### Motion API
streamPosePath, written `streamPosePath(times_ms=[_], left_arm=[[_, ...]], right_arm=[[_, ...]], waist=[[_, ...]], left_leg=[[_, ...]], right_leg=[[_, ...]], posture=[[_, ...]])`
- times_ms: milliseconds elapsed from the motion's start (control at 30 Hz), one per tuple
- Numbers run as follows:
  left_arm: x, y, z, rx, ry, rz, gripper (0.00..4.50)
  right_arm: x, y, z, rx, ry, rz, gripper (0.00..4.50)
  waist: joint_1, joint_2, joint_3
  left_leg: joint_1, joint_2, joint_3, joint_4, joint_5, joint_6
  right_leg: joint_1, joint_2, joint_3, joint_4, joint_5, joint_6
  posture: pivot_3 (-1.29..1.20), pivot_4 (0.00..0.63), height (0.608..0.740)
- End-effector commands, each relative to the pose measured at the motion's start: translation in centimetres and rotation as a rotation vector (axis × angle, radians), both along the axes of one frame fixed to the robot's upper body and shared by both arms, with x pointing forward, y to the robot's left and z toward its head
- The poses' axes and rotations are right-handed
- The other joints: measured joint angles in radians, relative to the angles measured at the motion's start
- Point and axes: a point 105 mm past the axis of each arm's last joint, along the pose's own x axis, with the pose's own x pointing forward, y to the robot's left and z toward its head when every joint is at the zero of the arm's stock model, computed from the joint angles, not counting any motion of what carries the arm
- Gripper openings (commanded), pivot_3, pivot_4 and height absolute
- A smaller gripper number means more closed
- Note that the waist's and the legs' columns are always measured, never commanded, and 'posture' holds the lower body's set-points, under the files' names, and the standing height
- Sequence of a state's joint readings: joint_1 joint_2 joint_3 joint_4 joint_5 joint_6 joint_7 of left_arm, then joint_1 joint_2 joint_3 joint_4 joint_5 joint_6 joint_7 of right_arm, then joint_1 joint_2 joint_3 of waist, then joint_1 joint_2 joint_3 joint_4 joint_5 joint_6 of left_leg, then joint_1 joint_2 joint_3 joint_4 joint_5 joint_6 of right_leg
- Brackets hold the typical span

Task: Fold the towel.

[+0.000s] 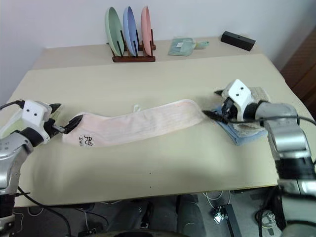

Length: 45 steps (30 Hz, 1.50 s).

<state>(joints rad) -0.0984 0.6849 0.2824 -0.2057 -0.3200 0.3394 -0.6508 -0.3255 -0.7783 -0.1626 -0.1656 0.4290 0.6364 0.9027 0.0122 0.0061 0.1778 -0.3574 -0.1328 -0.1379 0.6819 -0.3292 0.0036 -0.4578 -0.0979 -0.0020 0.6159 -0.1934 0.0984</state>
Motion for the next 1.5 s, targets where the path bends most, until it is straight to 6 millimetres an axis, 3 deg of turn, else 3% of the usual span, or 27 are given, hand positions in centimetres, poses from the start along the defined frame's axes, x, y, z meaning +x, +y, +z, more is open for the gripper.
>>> streamPosePath(times_ms=[33, 100, 233, 367, 567, 700, 800, 1033, 1333, 1433, 1500], left_arm=[[-1.0, -4.0, 0.3, 0.034, 0.01, -0.193, 4.5], [-1.5, -5.2, -0.2, 0.078, 0.022, -0.266, 4.5], [-1.1, -5.2, -0.5, 0.101, 0.034, -0.259, 4.5], [-2.3, -7.0, -0.3, 0.052, 0.066, -0.376, 4.5], [-5.3, -11.3, -0.8, -0.017, 0.138, -0.584, 4.5], [-5.6, -11.9, -1.2, -0.031, 0.151, -0.585, 4.5], [-5.8, -12.0, -1.4, -0.033, 0.159, -0.581, 4.5], [-6.0, -11.3, -2.1, -0.035, 0.175, -0.545, 4.5], [-5.4, -10.5, -2.7, -0.04, 0.181, -0.511, 4.5], [-5.0, -10.3, -2.7, -0.036, 0.174, -0.506, 4.5], [-4.6, -10.2, -2.6, -0.03, 0.166, -0.502, 4.5]], right_arm=[[-1.6, 1.3, 0.0, 0.195, 0.13, -0.06, 4.48], [-2.3, 1.8, -1.3, 0.267, 0.219, -0.104, 4.48], [-2.8, 2.6, -2.9, 0.363, 0.321, -0.186, 4.48], [-1.5, 2.3, -5.3, 0.488, 0.446, -0.405, 4.48], [1.2, 1.9, -6.0, 0.637, 0.508, -0.569, 4.48], [3.0, 1.6, -6.0, 0.725, 0.527, -0.633, 4.48], [3.4, 1.8, -5.9, 0.732, 0.53, -0.643, 3.7], [3.1, 0.8, -4.3, 0.701, 0.452, -0.655, 0.03], [0.8, 0.1, 2.0, 0.443, 0.169, -0.465, 0.03], [0.4, 1.5, 3.6, 0.367, 0.098, -0.357, 0.03], [-0.3, 4.2, 4.5, 0.274, 0.054, -0.204, 0.03]], waist=[[0.001, 0.0, 0.0], [0.002, 0.0, 0.0], [0.0, 0.0, 0.0], [0.001, -0.001, -0.001], [-0.002, -0.002, -0.002], [-0.003, -0.002, -0.002], [-0.001, -0.002, -0.003], [-0.003, -0.002, -0.003], [-0.002, -0.001, -0.003], [-0.005, -0.001, -0.003], [-0.005, -0.001, -0.003]], left_leg=[[0.0, 0.0, 0.001, 0.001, 0.0, 0.0], [0.0, 0.0, 0.001, 0.0, 0.0, 0.0], [0.0, 0.001, 0.002, 0.0, 0.0, 0.0], [0.0, 0.002, 0.002, 0.0, 0.0, 0.0], [0.001, 0.001, 0.002, 0.0, 0.0, 0.0], [0.002, 0.002, 0.003, 0.0, 0.0, 0.0], [0.002, 0.002, 0.003, 0.0, 0.0, 0.0], [0.001, 0.002, 0.003, -0.001, 0.0, 0.0], [0.0, 0.002, 0.003, -0.001, 0.0, 0.0], [0.001, 0.003, 0.004, -0.001, 0.0, 0.0], [0.001, 0.004, 0.004, -0.001, 0.0, 0.0]], right_leg=[[0.0, 0.0, 0.0, 0.0, 0.001, 0.0], [0.0, 0.0, 0.001, 0.0, 0.001, 0.0], [-0.001, 0.001, 0.001, 0.0, 0.001, 0.0], [-0.001, 0.001, 0.001, 0.0, 0.002, -0.001], [0.0, 0.001, 0.001, -0.001, 0.002, -0.001], [0.0, 0.002, 0.001, 0.0, 0.002, -0.002], [0.0, 0.002, 0.001, 0.0, 0.002, -0.002], [-0.001, 0.002, 0.001, 0.0, 0.002, -0.002], [-0.001, 0.002, 0.001, -0.001, 0.002, -0.002], [-0.001, 0.003, 0.001, -0.001, 0.002, -0.002], [-0.001, 0.003, 0.001, -0.001, 0.002, -0.002]], posture=[[0.0, 0.15, 0.735], [0.0, 0.15, 0.735], [0.0, 0.15, 0.735], [0.0, 0.15, 0.735], [0.0, 0.15, 0.735], [0.0, 0.15, 0.735], [0.0, 0.15, 0.735], [0.0, 0.15, 0.735], [0.0, 0.15, 0.735], [0.0, 0.15, 0.735], [0.0, 0.15, 0.735]])
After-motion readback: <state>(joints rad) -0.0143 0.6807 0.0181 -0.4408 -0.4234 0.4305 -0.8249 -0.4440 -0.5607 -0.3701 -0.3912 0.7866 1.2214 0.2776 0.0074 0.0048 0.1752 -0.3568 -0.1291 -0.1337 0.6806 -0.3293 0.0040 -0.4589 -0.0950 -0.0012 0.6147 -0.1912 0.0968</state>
